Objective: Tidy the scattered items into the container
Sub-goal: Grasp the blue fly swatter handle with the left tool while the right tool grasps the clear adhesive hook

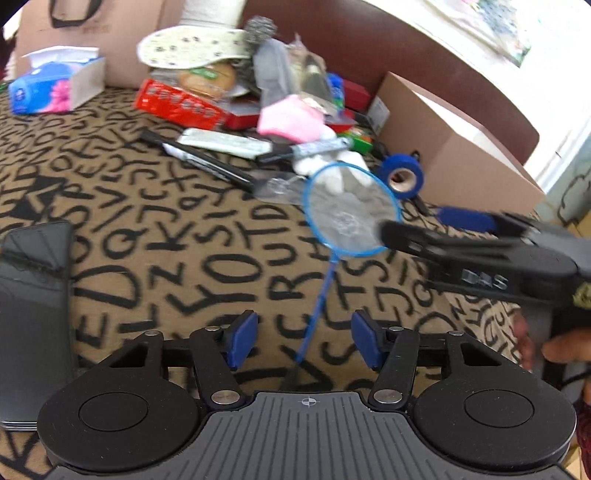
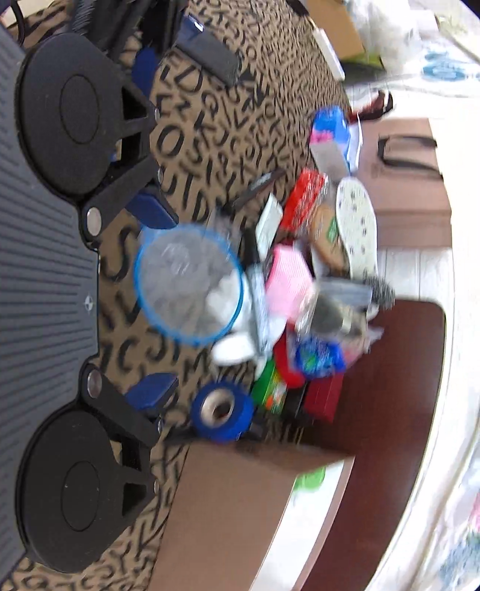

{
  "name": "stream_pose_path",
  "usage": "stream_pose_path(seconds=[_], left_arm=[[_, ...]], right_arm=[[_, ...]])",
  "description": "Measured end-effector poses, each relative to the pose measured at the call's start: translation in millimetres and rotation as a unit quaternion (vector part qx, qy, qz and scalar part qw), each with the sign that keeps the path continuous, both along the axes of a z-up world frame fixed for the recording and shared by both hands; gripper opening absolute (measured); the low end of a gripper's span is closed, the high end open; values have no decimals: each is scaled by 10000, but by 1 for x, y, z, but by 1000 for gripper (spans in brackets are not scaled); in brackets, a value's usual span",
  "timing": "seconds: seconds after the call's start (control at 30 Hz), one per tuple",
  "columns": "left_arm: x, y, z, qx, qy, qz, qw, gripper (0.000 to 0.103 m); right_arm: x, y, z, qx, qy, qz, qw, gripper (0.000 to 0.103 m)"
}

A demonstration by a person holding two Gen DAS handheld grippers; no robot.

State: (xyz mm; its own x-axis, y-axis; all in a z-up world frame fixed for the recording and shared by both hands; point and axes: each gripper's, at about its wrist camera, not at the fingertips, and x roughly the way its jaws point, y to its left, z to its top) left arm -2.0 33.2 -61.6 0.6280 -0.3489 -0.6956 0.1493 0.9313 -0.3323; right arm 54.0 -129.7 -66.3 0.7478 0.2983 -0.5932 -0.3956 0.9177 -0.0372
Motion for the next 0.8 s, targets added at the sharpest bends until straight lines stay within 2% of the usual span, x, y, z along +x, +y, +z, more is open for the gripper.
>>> stream_pose_path(seconds=[0.07,0.13,0.2,0.23,0.33,0.4,0.5,0.53,0.57,0.67,0.8], left_arm=[[2,-6,-2,77,-50,-27,10000,67],[4,-11,-2,171,-63,-39,9998,59],[6,-11,-3,222,-41,-10,9997,45],[7,-10,-3,216,-27,10,9998,44],[9,-9,-4,103,-36,22,9999,44],[9,-7,-5,-32,-58,-1,10000,54],[9,-13,-5,127,-123,-163,9997,52],[10,-15,-5,226,-138,-189,9995,47],[11,-16,-6,304,-132,-185,9993,35],[15,-12,-7,252,-44,-76,9996,13],[16,-7,-7,155,22,-19,9999,8]], right_arm=[[6,9,-1,24,103,140,9998,80],[10,17,-5,-46,166,265,9995,78],[15,22,-11,-157,208,278,9993,77],[17,23,-13,-188,245,261,9992,76],[23,25,-19,-184,375,243,9988,71],[25,27,-22,-227,422,283,9985,71],[27,31,-28,-313,494,354,9977,70],[28,31,-30,-315,549,354,9974,66],[28,30,-32,-265,588,362,9973,61],[26,31,-29,-265,531,348,9976,60],[21,27,-20,-152,417,302,9986,58]])
